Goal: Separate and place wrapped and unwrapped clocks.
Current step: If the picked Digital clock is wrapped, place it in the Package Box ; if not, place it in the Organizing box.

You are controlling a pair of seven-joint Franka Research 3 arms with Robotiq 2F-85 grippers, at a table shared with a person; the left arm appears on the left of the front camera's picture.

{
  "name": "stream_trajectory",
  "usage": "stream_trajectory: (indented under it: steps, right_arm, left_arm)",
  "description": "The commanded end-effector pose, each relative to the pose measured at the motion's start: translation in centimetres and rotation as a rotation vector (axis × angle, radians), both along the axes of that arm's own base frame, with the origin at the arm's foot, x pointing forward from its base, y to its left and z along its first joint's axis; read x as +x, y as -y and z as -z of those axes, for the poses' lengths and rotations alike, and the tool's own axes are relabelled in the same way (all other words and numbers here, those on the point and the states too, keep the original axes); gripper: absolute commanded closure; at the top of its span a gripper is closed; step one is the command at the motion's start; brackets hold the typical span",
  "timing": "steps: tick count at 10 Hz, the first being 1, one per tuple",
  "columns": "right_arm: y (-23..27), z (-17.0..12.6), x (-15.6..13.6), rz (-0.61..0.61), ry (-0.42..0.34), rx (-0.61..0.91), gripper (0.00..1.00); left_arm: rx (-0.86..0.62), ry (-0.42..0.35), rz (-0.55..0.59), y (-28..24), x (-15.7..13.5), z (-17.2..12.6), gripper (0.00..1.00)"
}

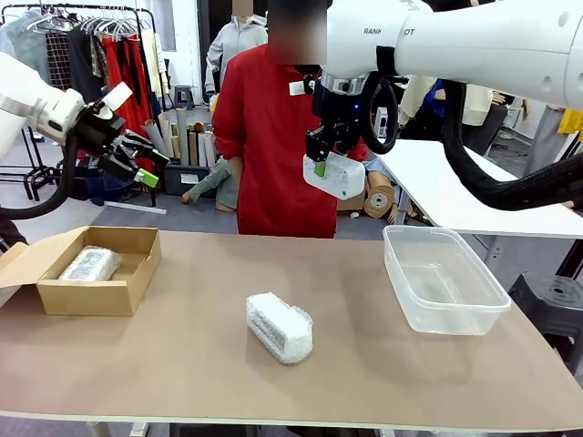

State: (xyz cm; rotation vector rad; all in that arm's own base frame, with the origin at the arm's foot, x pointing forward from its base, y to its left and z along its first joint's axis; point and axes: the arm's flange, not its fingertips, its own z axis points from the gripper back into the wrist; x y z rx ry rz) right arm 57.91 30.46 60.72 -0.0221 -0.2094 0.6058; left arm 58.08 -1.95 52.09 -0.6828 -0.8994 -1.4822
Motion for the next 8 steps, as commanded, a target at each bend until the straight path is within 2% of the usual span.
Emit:
stream_trajectory:
  steps: [1, 5, 7, 8]
  right_arm:
    - [0.0, -0.6, -0.2, -0.008, 0.001, -0.002, 1.00]
    - [0.0, 0.0, 0.0, 0.000, 0.000, 0.000, 1.00]
    - [1.8, -1.2, -0.8, 0.027, -0.051, 0.032, 1.00]
    - [3.5, -2.5, -1.2, 0.008, -0.043, 0.047, 1.00]
  left_arm:
    - [-0.001, 0.006, 0.000, -0.1, -0.1, -0.2, 0.00]
    - [-0.001, 0.006, 0.000, -0.1, -0.1, -0.2, 0.00]
    - [-0.001, 0.006, 0.000, -0.1, -0.1, -0.2, 0.00]
    - [-0.001, 0.006, 0.000, -0.1, -0.1, -0.2, 0.00]
